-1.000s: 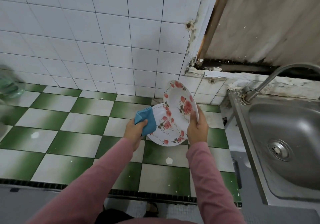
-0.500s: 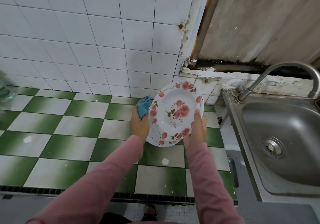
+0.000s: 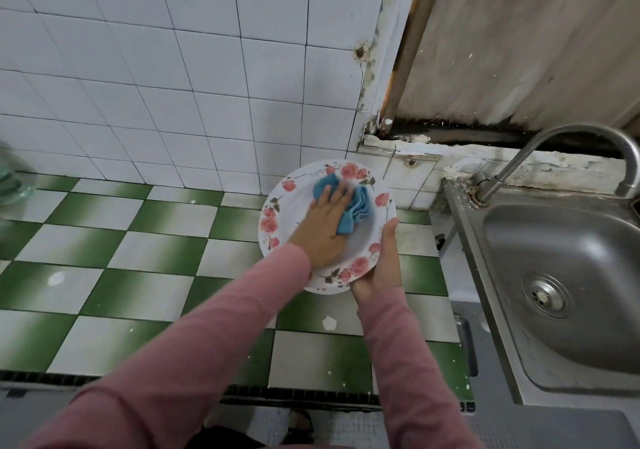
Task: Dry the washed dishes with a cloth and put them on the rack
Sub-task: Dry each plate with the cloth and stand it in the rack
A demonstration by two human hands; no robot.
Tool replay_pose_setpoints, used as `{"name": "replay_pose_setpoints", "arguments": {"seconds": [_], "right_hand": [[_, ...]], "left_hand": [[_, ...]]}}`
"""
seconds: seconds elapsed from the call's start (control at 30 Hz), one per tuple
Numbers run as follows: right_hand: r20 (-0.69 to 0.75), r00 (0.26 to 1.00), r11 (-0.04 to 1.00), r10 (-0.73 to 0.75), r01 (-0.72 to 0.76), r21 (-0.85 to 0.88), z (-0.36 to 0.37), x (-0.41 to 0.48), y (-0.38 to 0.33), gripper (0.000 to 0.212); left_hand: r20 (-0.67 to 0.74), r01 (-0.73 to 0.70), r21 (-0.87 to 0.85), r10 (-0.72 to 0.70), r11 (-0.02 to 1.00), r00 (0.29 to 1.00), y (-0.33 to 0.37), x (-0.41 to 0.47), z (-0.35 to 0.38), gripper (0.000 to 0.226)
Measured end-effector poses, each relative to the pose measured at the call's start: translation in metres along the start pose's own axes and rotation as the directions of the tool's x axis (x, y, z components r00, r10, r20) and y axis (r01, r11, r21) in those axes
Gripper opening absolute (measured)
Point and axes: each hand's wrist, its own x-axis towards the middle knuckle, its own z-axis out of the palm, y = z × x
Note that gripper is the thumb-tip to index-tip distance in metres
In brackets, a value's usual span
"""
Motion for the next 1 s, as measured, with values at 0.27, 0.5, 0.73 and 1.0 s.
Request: {"name": "replay_pose_setpoints", "arguments": {"seconds": [0.27,0.5,0.73,1.0], "right_hand": [[0.003,0.996,0.996,-0.089,0.089,-0.017,-0.005,0.002,-0.027,0.066],[-0.062,0.996,0.986,-0.070,0.059,-0.157,0.001,0.006,-0.009,0.081],[0.002,1.000,0.962,-0.018,0.018,-0.272,0.012,0.001,-0.003,0.074],[0.024,1.000,0.975,-0.013,0.018,-0.221,0.015,0.003,0.001,0.049]], "left_hand": [[0.182,0.118,-0.062,-0.105,0.991,0.978,0.002,-0.036,0.017,0.068],[0.059,-0.001,-0.369,0.025,0.930,0.998,0.034,-0.030,0.027,0.066],[-0.119,0.097,-0.392,-0.155,0.915,0.981,0.008,-0.003,0.014,0.071],[-0.187,0.028,-0.675,-0.208,0.737,0.960,0.050,-0.018,0.009,0.072]]}}
